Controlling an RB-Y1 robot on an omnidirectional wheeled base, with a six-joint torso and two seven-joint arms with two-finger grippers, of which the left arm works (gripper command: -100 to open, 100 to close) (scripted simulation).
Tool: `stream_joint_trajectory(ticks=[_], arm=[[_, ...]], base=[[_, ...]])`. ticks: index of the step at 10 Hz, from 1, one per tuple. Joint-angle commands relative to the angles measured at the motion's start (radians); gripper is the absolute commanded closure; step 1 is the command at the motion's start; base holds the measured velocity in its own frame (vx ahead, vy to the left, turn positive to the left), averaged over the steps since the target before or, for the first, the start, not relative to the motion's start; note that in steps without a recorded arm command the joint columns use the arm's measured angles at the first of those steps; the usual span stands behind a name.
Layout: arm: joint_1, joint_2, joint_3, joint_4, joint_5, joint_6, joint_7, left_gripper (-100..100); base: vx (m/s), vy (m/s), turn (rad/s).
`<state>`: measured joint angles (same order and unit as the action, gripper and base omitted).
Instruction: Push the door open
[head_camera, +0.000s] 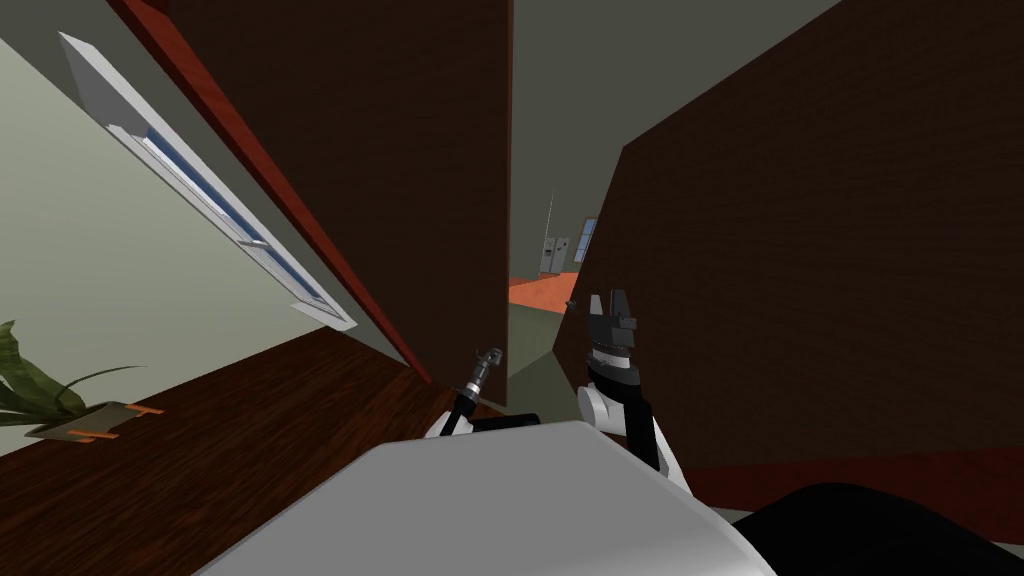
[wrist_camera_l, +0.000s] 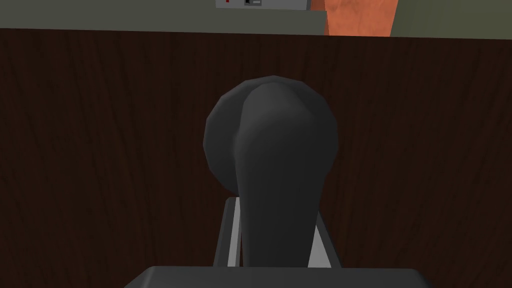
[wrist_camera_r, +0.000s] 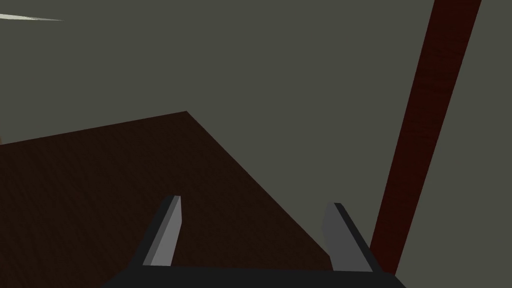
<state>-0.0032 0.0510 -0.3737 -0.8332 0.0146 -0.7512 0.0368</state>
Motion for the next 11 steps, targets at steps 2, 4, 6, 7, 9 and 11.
stream_joint_trajectory(ticks=[2,4,6,7,9,11], arm=[[-0.003,0.007,0.02,0.004,0.007,0.0,-0.006,100],[-0.007,0.014,0.044,0.009,0.015,-0.001,-0.013,100],[-0.011,0.018,0.066,0.014,0.022,-0.001,-0.02,100],[-0.014,0.021,0.082,0.017,0.027,-0.001,-0.025,100],[-0.018,0.023,0.108,0.023,0.036,-0.001,-0.032,100],[-0.023,0.024,0.136,0.029,0.045,-0.002,-0.041,100]], base=[[0.119,-0.056,0.034],[0.137,-0.115,0.047],[0.162,-0.099,0.055],[0.188,-0.1,0.073],[0.151,-0.134,0.048],[0.144,-0.113,0.076]])
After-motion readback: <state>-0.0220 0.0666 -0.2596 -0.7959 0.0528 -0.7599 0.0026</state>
